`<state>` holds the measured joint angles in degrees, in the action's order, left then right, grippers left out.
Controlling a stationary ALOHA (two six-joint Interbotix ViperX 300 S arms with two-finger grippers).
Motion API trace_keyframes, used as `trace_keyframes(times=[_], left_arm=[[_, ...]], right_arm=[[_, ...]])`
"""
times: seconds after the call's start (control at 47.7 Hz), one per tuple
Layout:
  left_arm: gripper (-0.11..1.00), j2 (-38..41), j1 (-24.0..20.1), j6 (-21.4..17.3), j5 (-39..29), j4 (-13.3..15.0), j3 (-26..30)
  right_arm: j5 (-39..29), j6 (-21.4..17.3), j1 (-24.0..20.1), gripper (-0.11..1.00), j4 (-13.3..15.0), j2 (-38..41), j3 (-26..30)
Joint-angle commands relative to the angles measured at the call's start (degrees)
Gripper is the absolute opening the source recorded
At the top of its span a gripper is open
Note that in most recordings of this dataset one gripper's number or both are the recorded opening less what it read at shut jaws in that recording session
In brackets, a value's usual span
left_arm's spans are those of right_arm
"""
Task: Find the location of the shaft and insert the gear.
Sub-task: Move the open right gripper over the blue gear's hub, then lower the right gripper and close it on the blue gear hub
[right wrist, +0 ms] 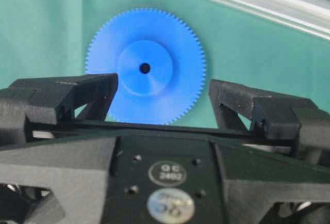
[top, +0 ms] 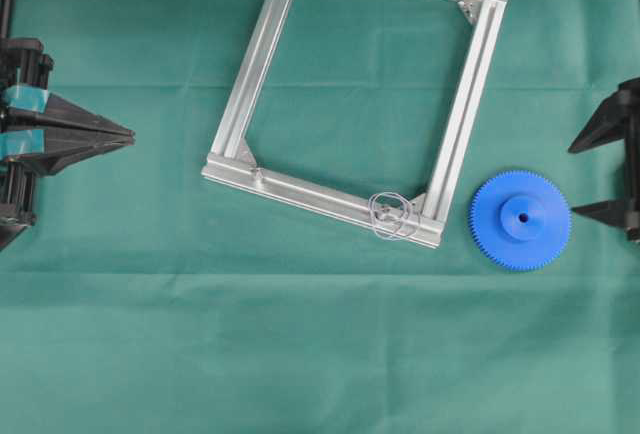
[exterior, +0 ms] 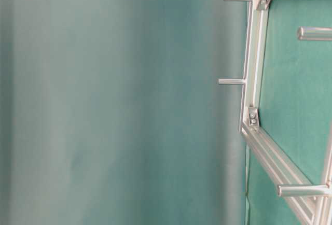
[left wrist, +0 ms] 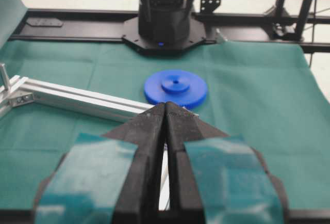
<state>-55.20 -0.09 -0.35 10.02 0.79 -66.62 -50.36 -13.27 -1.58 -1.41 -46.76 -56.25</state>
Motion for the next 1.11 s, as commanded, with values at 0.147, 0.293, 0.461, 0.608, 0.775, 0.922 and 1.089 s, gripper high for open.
trace_keyframes(times=[0.147,0.293,0.461,0.608,0.775,0.922,1.089], left_arm=[[0.01,0.5,-0.1,-0.1,-0.4,0.1,1.3],[0.01,0.5,-0.1,-0.1,-0.5,0.1,1.2],[0.01,0.6,-0.1,-0.1,-0.9,0.1,1.2],[0.01,0.6,-0.1,-0.1,-1.0,0.1,1.2],[0.01,0.6,-0.1,-0.1,-1.5,0.1,1.1],[0.01,0.6,-0.1,-0.1,-1.6,0.1,1.1],[0.01,0.6,-0.1,-0.1,-1.6,0.1,1.1]], right_arm=[[5.8,-0.3,-1.6,0.92,-1.1,5.3,-1.5],[9.2,-0.3,-1.9,0.92,-2.0,8.2,-2.9],[13.0,-0.3,-2.5,0.92,-2.9,11.3,-4.2],[15.9,-0.3,-2.6,0.92,-3.3,13.6,-5.3],[17.9,-0.3,-2.6,0.92,-3.3,15.6,-6.1],[19.9,-0.3,-2.6,0.92,-3.3,17.3,-7.0],[21.4,-0.3,-2.7,0.92,-3.7,19.2,-7.5]])
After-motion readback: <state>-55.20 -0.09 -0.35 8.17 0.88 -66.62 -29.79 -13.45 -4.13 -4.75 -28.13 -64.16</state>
